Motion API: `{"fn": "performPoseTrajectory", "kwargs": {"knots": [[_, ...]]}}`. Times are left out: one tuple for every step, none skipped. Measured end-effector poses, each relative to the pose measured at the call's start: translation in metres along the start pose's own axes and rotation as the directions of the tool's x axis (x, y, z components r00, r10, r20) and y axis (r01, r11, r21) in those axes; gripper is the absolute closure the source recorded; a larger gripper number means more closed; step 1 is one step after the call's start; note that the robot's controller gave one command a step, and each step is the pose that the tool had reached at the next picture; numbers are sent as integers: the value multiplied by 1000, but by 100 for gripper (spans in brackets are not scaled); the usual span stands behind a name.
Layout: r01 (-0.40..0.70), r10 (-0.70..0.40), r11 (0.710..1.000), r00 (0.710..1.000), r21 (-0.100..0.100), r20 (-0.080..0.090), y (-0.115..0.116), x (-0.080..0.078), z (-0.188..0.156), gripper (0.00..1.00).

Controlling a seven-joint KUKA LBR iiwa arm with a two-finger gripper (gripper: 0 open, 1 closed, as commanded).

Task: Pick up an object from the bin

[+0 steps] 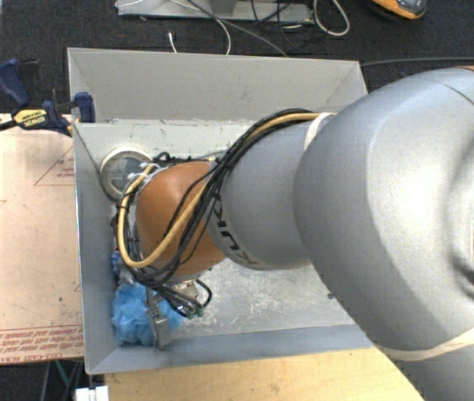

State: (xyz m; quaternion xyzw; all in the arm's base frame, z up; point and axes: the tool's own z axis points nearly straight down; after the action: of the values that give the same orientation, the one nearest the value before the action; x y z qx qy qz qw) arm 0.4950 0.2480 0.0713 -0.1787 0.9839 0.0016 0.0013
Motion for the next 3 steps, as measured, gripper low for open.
{"fn": "performPoseTrajectory", "kwargs": {"knots": [[-2,2,1000,1000,1,12,-5,-24,2,100],[-2,2,1000,1000,1,13,-5,-24,2,100],[-2,2,1000,1000,1,13,-5,-24,2,100]]}}
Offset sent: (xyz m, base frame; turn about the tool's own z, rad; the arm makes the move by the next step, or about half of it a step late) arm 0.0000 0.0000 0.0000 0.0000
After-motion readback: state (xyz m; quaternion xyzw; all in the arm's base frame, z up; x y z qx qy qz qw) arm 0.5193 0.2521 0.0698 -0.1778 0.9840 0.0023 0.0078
